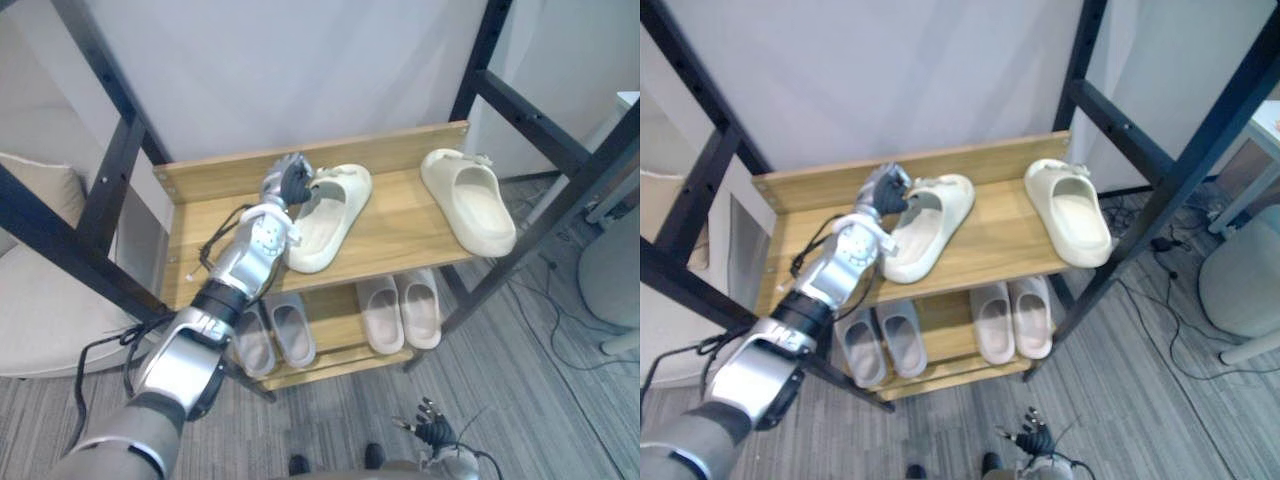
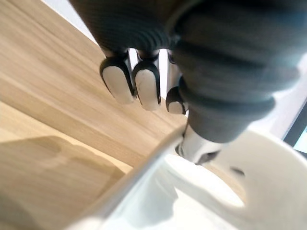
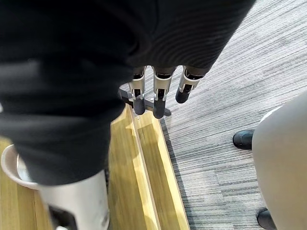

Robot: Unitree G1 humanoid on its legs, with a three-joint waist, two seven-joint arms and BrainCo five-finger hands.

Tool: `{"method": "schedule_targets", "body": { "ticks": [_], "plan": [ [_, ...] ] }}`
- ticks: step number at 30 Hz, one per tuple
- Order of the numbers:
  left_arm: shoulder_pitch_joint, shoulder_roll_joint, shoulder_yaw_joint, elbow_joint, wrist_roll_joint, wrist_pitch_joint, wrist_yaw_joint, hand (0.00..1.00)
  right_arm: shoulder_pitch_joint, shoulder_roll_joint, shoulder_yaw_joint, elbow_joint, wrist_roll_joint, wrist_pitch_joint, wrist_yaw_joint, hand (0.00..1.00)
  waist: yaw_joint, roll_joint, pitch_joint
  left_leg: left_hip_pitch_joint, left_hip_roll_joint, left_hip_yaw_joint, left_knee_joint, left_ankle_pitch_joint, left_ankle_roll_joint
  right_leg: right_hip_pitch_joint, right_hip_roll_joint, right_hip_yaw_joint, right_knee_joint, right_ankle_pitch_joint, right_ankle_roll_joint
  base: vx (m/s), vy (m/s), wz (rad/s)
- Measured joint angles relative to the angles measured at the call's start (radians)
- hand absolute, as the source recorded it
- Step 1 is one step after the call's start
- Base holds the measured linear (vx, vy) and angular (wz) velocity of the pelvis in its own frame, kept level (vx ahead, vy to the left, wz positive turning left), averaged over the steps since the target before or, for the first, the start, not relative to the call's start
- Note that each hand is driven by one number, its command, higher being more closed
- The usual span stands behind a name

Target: Organize the slippers on the shoe rack

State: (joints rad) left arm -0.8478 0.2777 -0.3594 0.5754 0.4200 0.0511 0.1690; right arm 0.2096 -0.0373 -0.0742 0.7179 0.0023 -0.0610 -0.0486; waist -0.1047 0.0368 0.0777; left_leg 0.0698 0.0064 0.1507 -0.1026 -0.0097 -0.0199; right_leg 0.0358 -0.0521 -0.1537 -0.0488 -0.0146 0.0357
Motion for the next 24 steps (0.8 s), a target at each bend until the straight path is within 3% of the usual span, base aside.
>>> {"method": "schedule_targets", "body": {
  "ticks": [7,14,24],
  "plan": [
    [-0.006,-0.029,-0.026,-0.008,-0.061,-0.001,-0.001,1.00,-0.007,-0.001,0.000,0.006,0.000,0.002,0.000,0.00,0.000,0.001,0.000,-0.001,-0.003,-0.009,0.000,0.001,0.001,0.001,-0.006,0.000,0.001,0.000,0.000,0.00,0.000,0.01],
    [-0.068,-0.112,-0.077,-0.017,-0.104,-0.001,0.003,1.00,-0.007,-0.002,-0.001,0.005,0.004,0.002,0.000,0.00,-0.003,0.003,0.000,-0.009,-0.007,-0.022,0.000,0.001,0.002,-0.002,-0.009,0.001,0.001,0.000,0.000,0.00,0.001,0.03],
    [-0.095,-0.165,-0.091,0.041,-0.120,0.001,0.005,1.00,-0.007,-0.003,-0.036,0.002,0.010,0.003,0.000,0.00,-0.005,0.023,0.007,-0.007,-0.003,-0.019,0.000,0.001,0.002,-0.007,-0.007,0.006,0.010,-0.001,0.001,-0.01,-0.002,-0.01]
  ]
}}
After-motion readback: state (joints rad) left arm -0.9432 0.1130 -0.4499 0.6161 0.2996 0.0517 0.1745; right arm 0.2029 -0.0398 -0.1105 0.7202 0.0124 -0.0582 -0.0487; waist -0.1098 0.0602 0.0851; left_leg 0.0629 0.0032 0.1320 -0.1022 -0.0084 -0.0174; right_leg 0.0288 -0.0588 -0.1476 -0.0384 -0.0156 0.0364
